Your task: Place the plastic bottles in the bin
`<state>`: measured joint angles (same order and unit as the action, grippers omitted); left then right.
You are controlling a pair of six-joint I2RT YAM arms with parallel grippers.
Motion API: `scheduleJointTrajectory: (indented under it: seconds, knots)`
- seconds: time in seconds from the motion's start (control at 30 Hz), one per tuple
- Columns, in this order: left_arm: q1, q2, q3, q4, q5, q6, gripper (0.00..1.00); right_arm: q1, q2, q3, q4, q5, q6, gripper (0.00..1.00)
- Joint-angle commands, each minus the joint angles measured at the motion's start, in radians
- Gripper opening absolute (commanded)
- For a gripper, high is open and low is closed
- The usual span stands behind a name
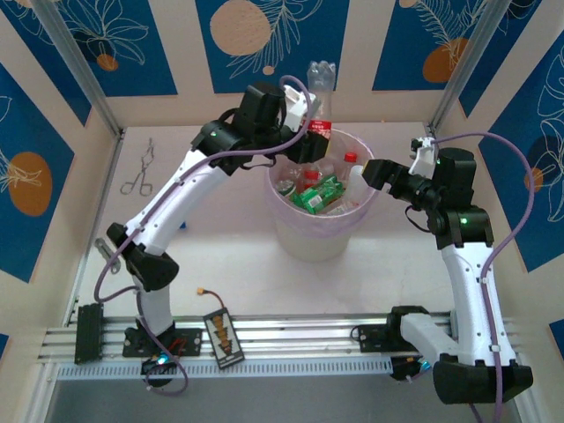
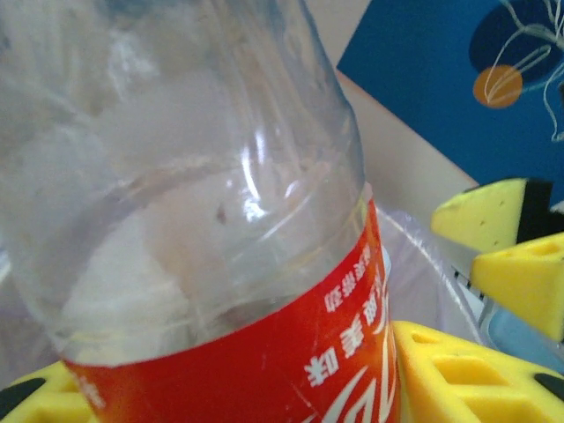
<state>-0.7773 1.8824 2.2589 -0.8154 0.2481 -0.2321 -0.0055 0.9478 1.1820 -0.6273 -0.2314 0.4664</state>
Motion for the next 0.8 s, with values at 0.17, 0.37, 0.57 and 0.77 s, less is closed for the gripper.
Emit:
scheduleJointTrajectory:
  seconds: [0.17,0.37,0.57,0.77]
  knots:
    - [-0.029,0.033,0.048,-0.128,0.079,0.081,0.0,0.002,-0.015,-0.018,0.017,0.012,0.025,0.85]
    - [-0.033,0.046,0.014,-0.159,0.168,0.096,0.0,0.001,-0.01,-0.029,0.033,0.012,0.025,0.85]
    - [-0.037,0.061,0.009,-0.218,0.136,0.126,0.03,-0.004,0.001,-0.019,0.028,0.007,0.015,0.85]
    - [-0.043,0.064,0.005,-0.206,0.148,0.162,0.42,-0.004,0.009,-0.025,0.039,0.003,0.02,0.85]
